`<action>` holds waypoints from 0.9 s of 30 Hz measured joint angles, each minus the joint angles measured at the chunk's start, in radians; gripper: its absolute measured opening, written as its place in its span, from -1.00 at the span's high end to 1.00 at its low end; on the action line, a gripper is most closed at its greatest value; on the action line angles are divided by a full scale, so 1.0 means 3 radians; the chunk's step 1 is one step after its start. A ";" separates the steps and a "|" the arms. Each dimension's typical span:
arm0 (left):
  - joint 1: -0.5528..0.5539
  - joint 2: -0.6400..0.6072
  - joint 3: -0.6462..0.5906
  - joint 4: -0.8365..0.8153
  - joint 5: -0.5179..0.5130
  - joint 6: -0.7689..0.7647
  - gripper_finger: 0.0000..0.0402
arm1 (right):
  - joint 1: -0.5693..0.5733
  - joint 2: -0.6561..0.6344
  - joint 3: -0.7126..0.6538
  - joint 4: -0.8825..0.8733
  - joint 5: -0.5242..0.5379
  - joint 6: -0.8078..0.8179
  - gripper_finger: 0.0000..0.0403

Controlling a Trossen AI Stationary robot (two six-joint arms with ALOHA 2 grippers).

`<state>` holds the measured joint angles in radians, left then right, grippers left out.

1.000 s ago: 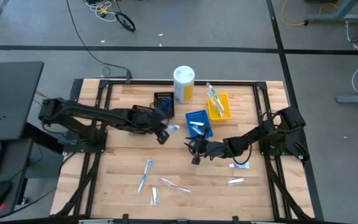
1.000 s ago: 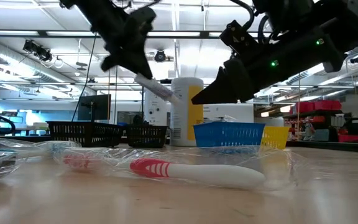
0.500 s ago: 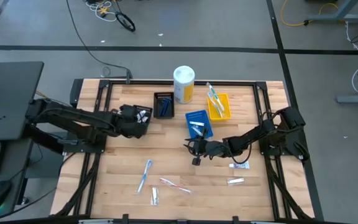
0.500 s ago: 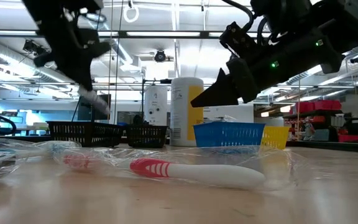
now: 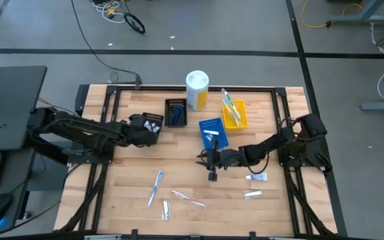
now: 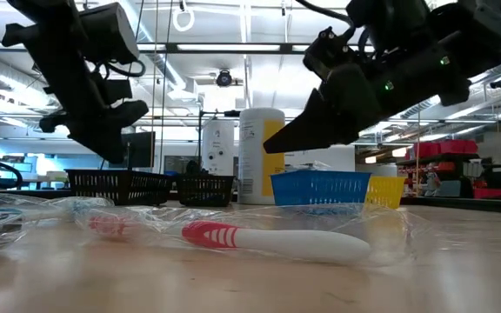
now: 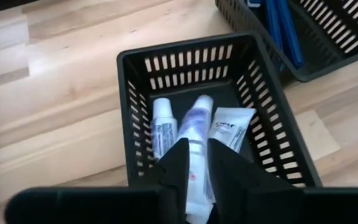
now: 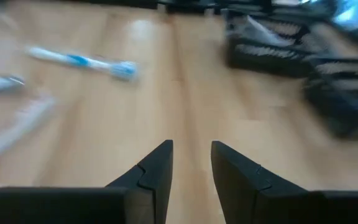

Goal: Pick & Place Travel size toiletries
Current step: Put the silver nail cutter into the blue bin

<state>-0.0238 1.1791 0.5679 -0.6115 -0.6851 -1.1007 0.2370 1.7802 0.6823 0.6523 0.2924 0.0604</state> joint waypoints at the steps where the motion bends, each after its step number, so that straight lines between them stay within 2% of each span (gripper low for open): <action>1: 0.0000 -0.0001 0.0001 0.0017 -0.0013 0.0001 0.64 | -0.0023 0.0000 0.0001 0.0011 -0.0173 0.0138 0.42; 3: 0.0000 0.0001 0.0001 0.0103 -0.0064 0.0100 0.58 | -0.0035 0.0000 0.0003 0.0008 -0.0369 0.0349 0.42; 6: 0.0001 -0.0032 0.0001 0.0374 -0.0123 0.0431 0.50 | -0.0013 0.0000 0.0003 0.0008 -0.0355 0.0351 0.42; 10: 0.0001 -0.0036 0.0002 0.1052 -0.0135 0.1018 0.45 | 0.0019 0.0000 0.0003 0.0106 -0.0286 0.0101 0.42; 13: 0.0001 -0.0035 0.0002 0.1670 -0.0140 0.1508 0.45 | 0.0026 0.0000 0.0003 0.0425 -0.0279 -0.0083 0.42; 18: 0.0000 -0.0035 0.0002 0.2404 0.0064 0.2033 0.51 | 0.0026 -0.0005 0.0003 0.1009 0.0084 -0.0027 0.42; 22: -0.0001 -0.0027 0.0002 0.2537 0.0149 0.2115 0.56 | 0.0011 -0.0006 0.0003 0.1228 0.0247 -0.0143 0.42; 27: -0.0001 -0.0002 0.0004 0.2516 0.0143 0.2115 0.62 | -0.0042 -0.0005 0.0005 0.1098 0.0221 0.0058 0.38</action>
<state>-0.0242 1.1784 0.5690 0.1434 -0.6422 -0.4664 0.2246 1.7786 0.6838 0.9819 0.3589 0.0779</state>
